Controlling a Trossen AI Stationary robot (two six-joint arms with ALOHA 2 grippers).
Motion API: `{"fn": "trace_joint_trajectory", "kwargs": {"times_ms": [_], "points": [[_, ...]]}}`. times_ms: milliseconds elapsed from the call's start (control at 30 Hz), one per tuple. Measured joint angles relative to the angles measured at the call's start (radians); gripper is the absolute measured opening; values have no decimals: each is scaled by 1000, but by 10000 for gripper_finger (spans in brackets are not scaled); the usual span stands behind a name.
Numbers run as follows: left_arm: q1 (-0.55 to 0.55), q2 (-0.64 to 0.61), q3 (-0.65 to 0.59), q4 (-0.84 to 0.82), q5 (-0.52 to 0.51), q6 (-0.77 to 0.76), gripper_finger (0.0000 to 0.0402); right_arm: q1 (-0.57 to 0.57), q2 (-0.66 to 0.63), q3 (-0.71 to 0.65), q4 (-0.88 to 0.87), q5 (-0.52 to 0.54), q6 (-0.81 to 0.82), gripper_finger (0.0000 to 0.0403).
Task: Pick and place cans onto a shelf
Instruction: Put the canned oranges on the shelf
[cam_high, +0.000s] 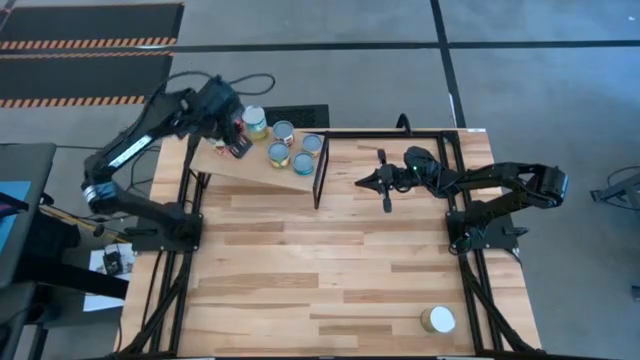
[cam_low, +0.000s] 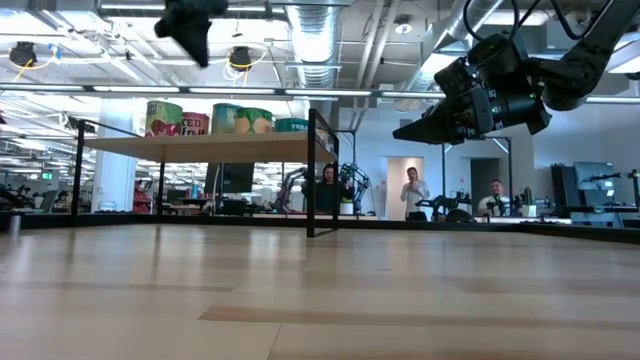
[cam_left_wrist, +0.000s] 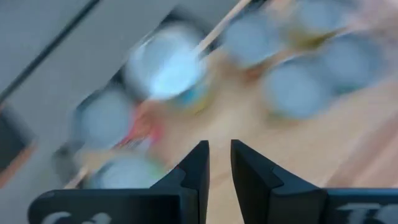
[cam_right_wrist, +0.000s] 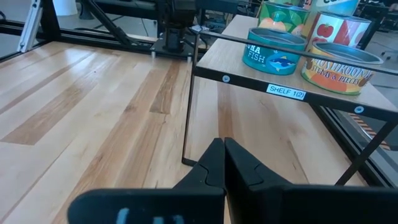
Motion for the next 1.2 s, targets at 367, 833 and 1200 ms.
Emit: {"fn": "trace_joint_trajectory", "kwargs": {"times_ms": [367, 833, 1200], "points": [[-408, -287, -625, 851, 24, 13, 9, 8, 0, 0, 6, 28, -1, 12], [-638, -298, -1345, 2148, 77, 54, 2, 256, -209, 78, -455, 330, 11, 5], [-660, -298, -1428, 2238, 167, 104, 2, 791, -251, 328, -1222, 728, 586, 12]]}}
